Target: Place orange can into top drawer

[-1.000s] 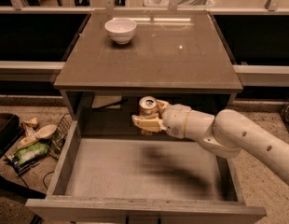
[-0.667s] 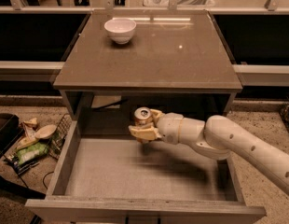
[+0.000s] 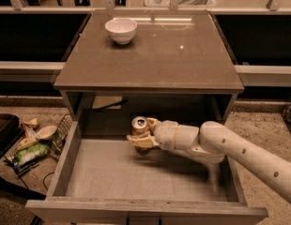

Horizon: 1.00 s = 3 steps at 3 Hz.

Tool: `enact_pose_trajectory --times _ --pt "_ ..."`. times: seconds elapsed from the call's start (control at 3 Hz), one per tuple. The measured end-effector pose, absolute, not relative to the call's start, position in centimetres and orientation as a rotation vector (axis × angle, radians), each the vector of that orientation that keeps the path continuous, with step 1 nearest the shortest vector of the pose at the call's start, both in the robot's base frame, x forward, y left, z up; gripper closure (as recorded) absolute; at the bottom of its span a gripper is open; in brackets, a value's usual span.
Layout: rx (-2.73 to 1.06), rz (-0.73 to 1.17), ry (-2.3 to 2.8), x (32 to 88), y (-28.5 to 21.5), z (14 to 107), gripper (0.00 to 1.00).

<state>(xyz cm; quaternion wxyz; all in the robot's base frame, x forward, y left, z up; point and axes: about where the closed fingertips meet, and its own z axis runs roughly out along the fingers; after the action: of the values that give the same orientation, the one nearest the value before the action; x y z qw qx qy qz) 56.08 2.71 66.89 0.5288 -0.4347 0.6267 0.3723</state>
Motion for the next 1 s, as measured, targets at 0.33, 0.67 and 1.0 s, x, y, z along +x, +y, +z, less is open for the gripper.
enact_pose_trajectory --times 0.33,0.67,1.0 --pt "-1.043 0.894 1.494 56.01 3.03 66.91 0.54" --pt "-1.045 0.897 1.492 55.97 3.21 66.94 0.31" --pt "-1.048 0.9 1.49 55.92 3.42 66.97 0.08"
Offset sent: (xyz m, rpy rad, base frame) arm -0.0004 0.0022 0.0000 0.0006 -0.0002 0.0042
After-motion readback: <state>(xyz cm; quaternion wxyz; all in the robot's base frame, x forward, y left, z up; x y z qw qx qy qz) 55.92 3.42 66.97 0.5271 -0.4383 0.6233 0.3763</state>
